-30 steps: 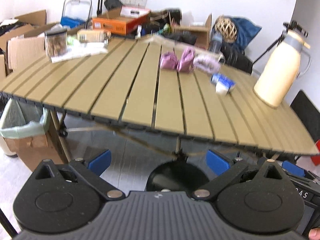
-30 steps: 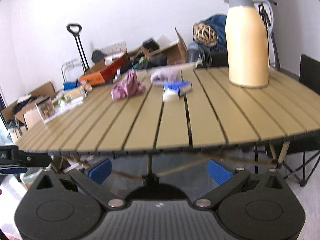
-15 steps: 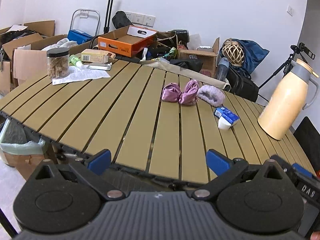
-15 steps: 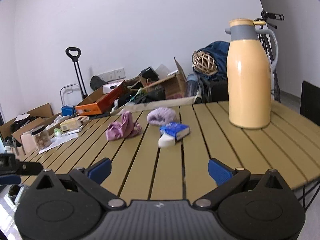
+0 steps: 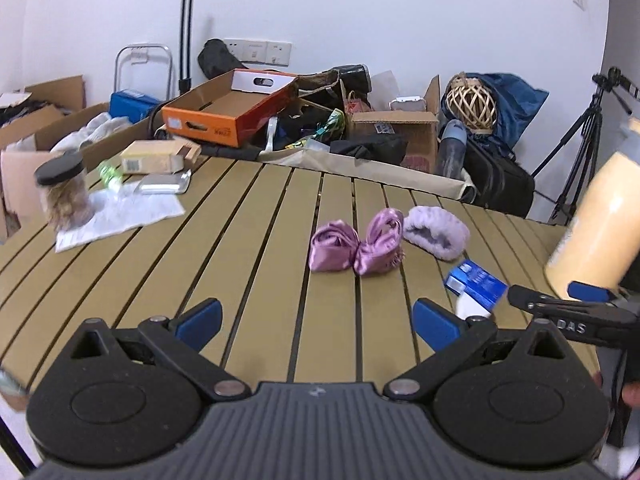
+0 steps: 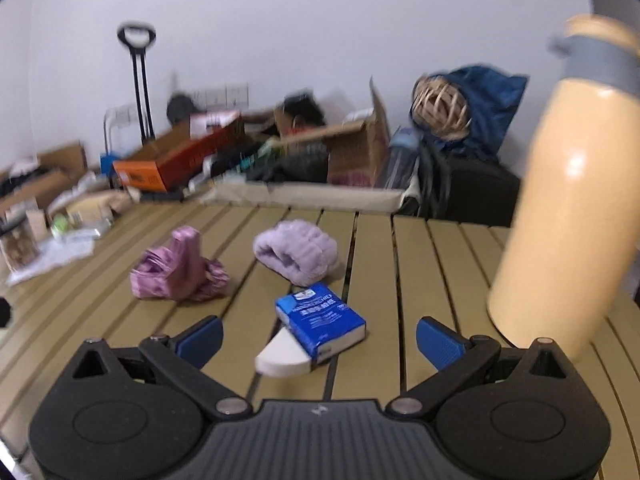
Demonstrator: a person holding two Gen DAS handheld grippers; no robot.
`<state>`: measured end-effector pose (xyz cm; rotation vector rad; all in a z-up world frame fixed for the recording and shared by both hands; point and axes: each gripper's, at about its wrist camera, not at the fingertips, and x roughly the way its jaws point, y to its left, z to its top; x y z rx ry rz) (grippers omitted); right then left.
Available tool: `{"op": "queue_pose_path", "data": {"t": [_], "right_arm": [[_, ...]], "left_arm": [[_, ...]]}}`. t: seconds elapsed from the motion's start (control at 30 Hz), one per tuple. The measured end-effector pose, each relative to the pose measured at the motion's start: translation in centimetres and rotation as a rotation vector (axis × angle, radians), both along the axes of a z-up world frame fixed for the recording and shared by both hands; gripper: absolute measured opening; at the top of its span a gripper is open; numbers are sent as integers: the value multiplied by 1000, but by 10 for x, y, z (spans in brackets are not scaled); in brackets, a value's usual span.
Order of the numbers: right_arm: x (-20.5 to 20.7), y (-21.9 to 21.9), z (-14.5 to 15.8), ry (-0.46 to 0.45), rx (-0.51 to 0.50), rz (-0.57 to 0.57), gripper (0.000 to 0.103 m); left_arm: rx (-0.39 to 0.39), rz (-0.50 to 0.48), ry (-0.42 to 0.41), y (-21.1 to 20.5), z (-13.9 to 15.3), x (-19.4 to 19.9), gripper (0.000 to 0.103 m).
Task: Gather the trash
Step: 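Close the right tool on the blue handkerchief tissue box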
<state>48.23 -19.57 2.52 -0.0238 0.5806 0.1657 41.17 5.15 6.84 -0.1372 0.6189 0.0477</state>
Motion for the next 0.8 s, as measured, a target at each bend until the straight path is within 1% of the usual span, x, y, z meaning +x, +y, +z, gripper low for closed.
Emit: {"op": "queue_pose_path", "data": {"t": [0.07,0.13,0.3,0.43,0.47,0.5,0.6,0.63,0.67,0.8], "right_arm": [[28,1,-10,37,-13,3,103],[53,2,-18,79,-23,19,101],[88,4,-39,143,-32,49,92],[98,7,-46,160,-54,79,88],[99,8,-47,161,-58,85,85],[101,9,-47,163,-58,89,79],[104,9,-47,178,-40,106,68],[104,10,-48,181,-35,110,66],[104,9,-47,182,-33,112,61],[104,8,-47,182,-20,114,58]], "left_arm": [[12,-4,14,0,-3,22,103],[6,-14,30,1,-7,41,103],[-1,-32,72,5,-20,81,103],[6,-48,96,7,-28,99,103],[7,-53,98,6,-29,102,103],[11,-57,100,6,-30,106,103],[23,-74,108,2,-34,114,103],[25,-82,109,1,-34,117,103],[30,-92,109,-2,-35,119,103],[54,-136,91,-12,-36,126,103]]}}
